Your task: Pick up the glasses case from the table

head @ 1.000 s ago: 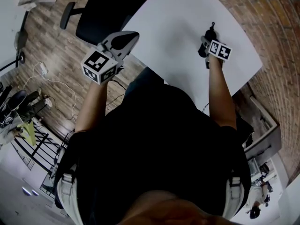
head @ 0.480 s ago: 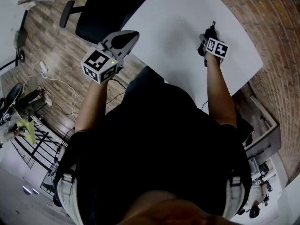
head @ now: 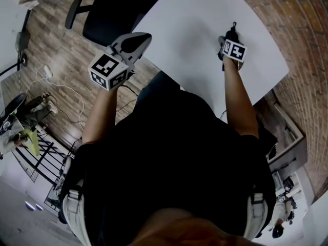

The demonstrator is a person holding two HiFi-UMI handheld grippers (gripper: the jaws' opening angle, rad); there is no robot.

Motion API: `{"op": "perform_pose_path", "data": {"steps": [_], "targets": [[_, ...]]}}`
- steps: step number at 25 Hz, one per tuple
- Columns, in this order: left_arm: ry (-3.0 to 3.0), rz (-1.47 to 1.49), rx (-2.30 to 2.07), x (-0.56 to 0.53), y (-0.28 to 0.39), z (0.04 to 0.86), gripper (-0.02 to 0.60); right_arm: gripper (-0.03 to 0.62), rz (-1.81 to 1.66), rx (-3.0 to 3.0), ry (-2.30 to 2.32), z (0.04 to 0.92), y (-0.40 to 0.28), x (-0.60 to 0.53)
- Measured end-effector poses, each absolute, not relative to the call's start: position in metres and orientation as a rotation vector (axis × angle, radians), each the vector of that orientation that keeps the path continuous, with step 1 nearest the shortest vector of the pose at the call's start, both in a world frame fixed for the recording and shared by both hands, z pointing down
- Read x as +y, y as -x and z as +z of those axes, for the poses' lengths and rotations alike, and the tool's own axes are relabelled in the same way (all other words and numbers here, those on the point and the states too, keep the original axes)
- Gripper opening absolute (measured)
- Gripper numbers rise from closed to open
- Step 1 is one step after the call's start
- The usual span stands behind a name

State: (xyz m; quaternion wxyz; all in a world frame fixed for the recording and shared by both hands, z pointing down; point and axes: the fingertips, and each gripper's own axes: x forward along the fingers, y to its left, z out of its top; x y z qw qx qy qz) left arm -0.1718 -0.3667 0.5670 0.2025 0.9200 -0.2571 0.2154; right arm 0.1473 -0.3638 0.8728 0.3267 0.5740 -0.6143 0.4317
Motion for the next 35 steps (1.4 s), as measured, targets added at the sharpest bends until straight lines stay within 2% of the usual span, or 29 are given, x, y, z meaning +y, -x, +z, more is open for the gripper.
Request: {"op": "perform_pose_path", "data": {"steps": [16,35], "targets": [[-2.557,0.607,-0.734,-0.360,0.168,0.563,0.011,0.364,1.173,-1.632,-1.477,0.869,-0.151,-0.365],[-2.577,0.614,-0.779,-0.331,0.156,0.539,0.011,0.355,1.297,-1.717,-1.350,0.864,-0.152,-0.355]]}}
